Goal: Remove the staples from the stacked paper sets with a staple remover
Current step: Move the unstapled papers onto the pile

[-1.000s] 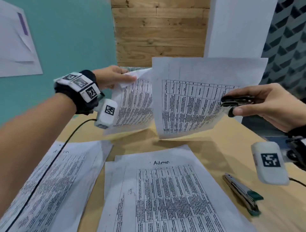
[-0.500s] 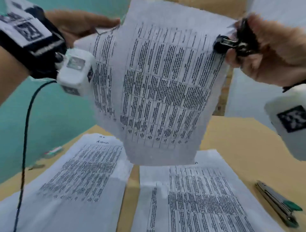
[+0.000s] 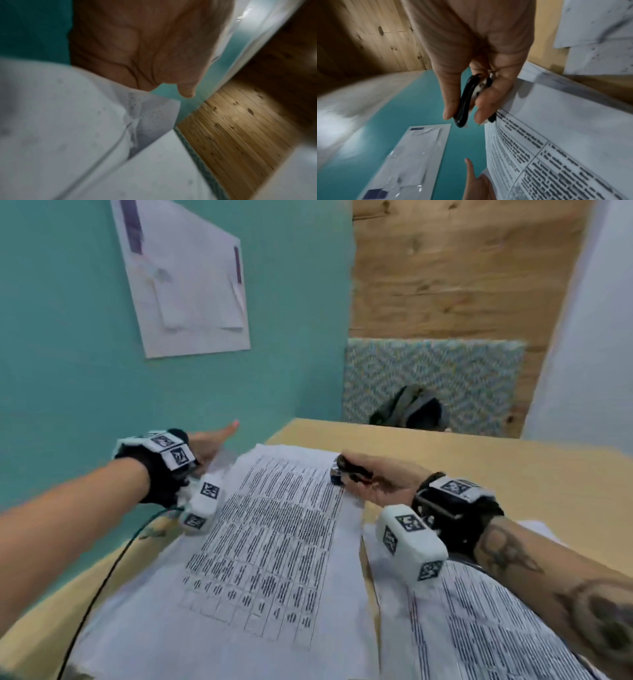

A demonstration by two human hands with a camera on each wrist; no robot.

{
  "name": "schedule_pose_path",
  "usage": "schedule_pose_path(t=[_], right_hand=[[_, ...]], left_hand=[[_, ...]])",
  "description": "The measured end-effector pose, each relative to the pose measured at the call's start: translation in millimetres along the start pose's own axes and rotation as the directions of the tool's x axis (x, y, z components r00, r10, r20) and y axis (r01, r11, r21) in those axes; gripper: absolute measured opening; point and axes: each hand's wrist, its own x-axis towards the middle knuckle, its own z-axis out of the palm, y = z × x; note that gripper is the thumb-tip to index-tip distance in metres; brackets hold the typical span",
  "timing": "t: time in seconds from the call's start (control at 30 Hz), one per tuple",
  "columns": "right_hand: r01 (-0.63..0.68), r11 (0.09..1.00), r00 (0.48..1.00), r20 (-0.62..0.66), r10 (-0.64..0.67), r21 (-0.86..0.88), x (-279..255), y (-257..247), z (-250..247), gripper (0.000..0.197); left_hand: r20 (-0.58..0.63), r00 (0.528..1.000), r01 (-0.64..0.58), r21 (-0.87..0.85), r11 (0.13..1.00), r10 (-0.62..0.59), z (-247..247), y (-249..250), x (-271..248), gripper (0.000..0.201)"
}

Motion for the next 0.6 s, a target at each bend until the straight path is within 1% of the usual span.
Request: schedule_pose_path(t=[0.03,0.07,0.1,0.13,0.17,0.2,0.23,0.27,0.3,0.33,0.37,0.4,0.43,0.47,0.53,0.57,0.6], right_hand=[[-0.024,1.0,1.0,-0.006,0.024,-0.005,4.8,4.3,-0.8,0.037],[-0.04,0.999,0.999,-0.019,0.04,0.008,9.4,7.3,-2.1,0.029],[-0.053,0.998,0.998,-0.034,0.054,0.034,12.5,9.8,-2.6,0.024],[-0.067,0.997,0.997,-0.044,0.069,0.045,15.4,11.2,-3.3,0.021],[-0.085,0.995,0.995,-0.052,0.088,0.047,17.7,12.5,-3.8,0.019],[-0.106,0.994,0.993,-0.055,0.108,0.04,19.5,13.9,-4.3,0.017],[-0.128,0.991,0.99,-0.06,0.13,0.032,20.6,15.3,-4.9,0.018],[-0.144,0.99,0.987,-0.07,0.144,0.014,21.9,15.9,-5.8,0.017],[-0.148,0.989,0.986,-0.085,0.146,-0.017,22.5,15.8,-6.3,0.016],[-0.141,0.988,0.986,-0.1,0.134,-0.063,22.7,15.6,-6.3,0.013],[-0.13,0.985,0.987,-0.111,0.118,-0.116,22.9,15.0,-6.1,0.012],[-0.12,0.979,0.988,-0.117,0.102,-0.166,23.7,14.4,-5.7,0.012],[-0.117,0.971,0.989,-0.116,0.094,-0.21,24.0,13.6,-4.6,0.013],[-0.121,0.962,0.989,-0.112,0.096,-0.245,24.4,12.8,-3.1,0.014],[-0.135,0.946,0.989,-0.097,0.11,-0.296,24.2,10.7,0.7,0.015],[-0.137,0.938,0.989,-0.095,0.113,-0.317,23.9,8.9,2.0,0.015],[-0.132,0.933,0.99,-0.098,0.105,-0.335,23.1,6.5,2.3,0.014]], left_hand=[[-0.05,0.999,-0.001,-0.036,0.999,-0.001,-3.4,-4.8,15.9,0.081],[-0.084,0.996,0.016,-0.007,1.0,-0.017,-7.7,-6.0,24.5,0.08],[-0.03,0.998,0.059,0.037,0.998,-0.058,-6.2,-8.8,25.1,0.074],[-0.034,0.997,0.075,0.104,0.992,-0.072,2.6,-9.2,18.0,0.065],[-0.048,0.991,0.131,0.162,0.978,-0.125,11.8,-4.8,5.0,0.056],[-0.053,0.982,0.19,0.202,0.961,-0.183,28.5,7.7,-23.2,0.054],[-0.076,0.979,0.201,0.202,0.958,-0.189,47.3,18.7,-42.5,0.056],[-0.134,0.972,0.216,0.182,0.959,-0.193,55.5,23.2,-45.7,0.058],[-0.144,0.98,0.162,0.204,0.965,-0.135,62.2,24.6,-49.7,0.057],[-0.129,0.98,0.167,0.136,0.977,-0.15,66.2,26.5,-51.6,0.054],[-0.143,0.981,0.139,0.076,0.987,-0.128,67.0,27.2,-46.2,0.05],[-0.211,0.972,0.119,0.038,0.992,-0.108,68.7,26.1,-40.6,0.047],[-0.224,0.969,0.109,0.011,0.994,-0.103,70.3,23.7,-36.6,0.046],[-0.201,0.977,0.067,-0.036,0.997,-0.073,74.1,25.2,-41.1,0.046],[-0.2,0.979,0.011,-0.176,0.984,-0.047,77.6,29.0,-41.7,0.051],[-0.171,0.984,0.019,-0.138,0.99,-0.043,77.7,30.3,-43.0,0.057],[-0.143,0.988,0.052,-0.067,0.996,-0.062,76.2,33.1,-49.0,0.055]])
